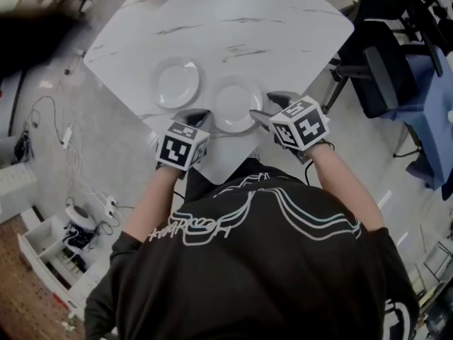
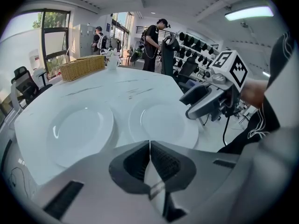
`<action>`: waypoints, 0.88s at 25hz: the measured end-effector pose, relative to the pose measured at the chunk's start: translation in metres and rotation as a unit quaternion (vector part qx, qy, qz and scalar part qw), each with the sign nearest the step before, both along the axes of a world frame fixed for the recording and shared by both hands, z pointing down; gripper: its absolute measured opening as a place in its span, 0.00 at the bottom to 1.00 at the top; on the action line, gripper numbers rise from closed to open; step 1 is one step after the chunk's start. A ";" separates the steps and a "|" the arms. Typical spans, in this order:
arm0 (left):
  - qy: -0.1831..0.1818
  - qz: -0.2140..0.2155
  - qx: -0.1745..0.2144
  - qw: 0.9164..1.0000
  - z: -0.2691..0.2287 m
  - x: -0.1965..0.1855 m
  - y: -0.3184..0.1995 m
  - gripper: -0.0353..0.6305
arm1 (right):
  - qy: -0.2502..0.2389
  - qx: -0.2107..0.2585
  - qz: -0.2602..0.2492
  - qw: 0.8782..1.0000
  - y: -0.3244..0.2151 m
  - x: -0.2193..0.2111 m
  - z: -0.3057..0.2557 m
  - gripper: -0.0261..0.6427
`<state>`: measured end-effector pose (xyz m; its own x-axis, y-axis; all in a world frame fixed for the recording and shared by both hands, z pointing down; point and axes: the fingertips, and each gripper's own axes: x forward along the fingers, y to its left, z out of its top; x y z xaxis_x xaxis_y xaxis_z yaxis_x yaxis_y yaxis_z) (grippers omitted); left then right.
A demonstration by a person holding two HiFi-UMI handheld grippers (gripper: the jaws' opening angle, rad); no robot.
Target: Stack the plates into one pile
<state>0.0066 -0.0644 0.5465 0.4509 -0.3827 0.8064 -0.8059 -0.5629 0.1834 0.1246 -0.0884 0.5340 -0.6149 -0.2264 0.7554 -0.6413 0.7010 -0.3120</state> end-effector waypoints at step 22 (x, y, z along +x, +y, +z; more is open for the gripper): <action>0.033 -0.031 -0.005 0.999 0.004 -0.001 0.006 0.10 | -0.210 -0.176 0.129 0.953 0.006 -0.012 -0.012 0.14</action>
